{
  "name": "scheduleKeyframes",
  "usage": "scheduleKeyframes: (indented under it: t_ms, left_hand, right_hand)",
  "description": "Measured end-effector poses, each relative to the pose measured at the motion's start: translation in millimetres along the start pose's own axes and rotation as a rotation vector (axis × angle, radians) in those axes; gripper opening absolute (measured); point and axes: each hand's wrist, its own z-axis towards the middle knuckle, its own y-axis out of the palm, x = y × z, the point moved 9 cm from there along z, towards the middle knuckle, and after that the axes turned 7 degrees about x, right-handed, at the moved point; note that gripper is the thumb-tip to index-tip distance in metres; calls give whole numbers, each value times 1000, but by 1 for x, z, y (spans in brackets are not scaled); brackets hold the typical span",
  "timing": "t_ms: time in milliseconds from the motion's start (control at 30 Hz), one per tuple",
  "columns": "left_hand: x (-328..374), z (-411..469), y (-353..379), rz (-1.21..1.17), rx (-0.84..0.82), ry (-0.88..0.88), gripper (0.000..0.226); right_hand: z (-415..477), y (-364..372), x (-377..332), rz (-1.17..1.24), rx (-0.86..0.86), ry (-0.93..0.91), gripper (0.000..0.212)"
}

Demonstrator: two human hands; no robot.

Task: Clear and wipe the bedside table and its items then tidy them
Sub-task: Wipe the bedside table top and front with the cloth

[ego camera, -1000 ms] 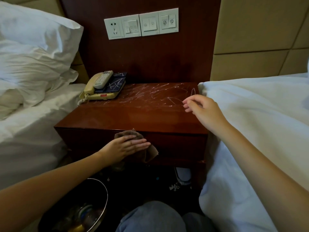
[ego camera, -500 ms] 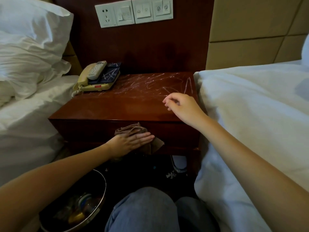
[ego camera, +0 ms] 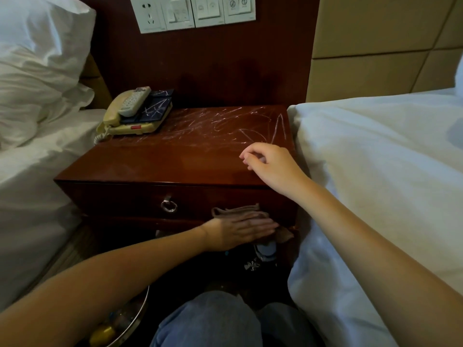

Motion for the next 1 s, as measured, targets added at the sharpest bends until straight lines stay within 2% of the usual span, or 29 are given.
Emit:
scheduleKeyframes:
  t_ms: [67, 167, 300, 367, 467, 567, 633, 767, 867, 900, 967, 1000]
  left_hand:
    - [15, 28, 12, 75, -90, 38, 60]
    - [17, 40, 26, 38, -188, -38, 63]
    - [12, 31, 13, 28, -167, -39, 62]
    - [7, 13, 9, 69, -164, -75, 71]
    - [-4, -43, 7, 101, -104, -223, 87]
    - [-14, -111, 11, 164, -143, -345, 81]
    - [-16, -134, 16, 177, -205, -361, 79]
    - [-14, -100, 11, 52, -167, -291, 85]
    - [-2, -27, 15, -90, -335, -125, 80]
    - [5, 1, 12, -68, -312, -69, 74]
    - [21, 46, 3, 98, -141, 72, 64]
    - [21, 56, 1, 146, -114, 62, 61]
  right_hand:
    - [0, -4, 1, -4, 16, -6, 15]
    - [0, -8, 3, -2, 33, -2, 16]
    - [-6, -3, 1, -50, -19, -2, 19]
    - [-7, -6, -3, -72, -5, -21, 19]
    - [-7, -11, -3, -97, 15, -31, 18]
    - [-6, -8, 1, -157, -10, -40, 20]
    - [-6, -3, 1, -231, -27, -69, 22]
    - [-8, 10, -1, -400, -99, -130, 27]
    - [-10, 11, 2, -448, -122, -120, 30]
    - [-10, 10, 3, -456, -125, -120, 30]
    - [-12, 11, 4, -470, -135, -125, 30]
    - [-12, 11, 4, -477, -139, -128, 30]
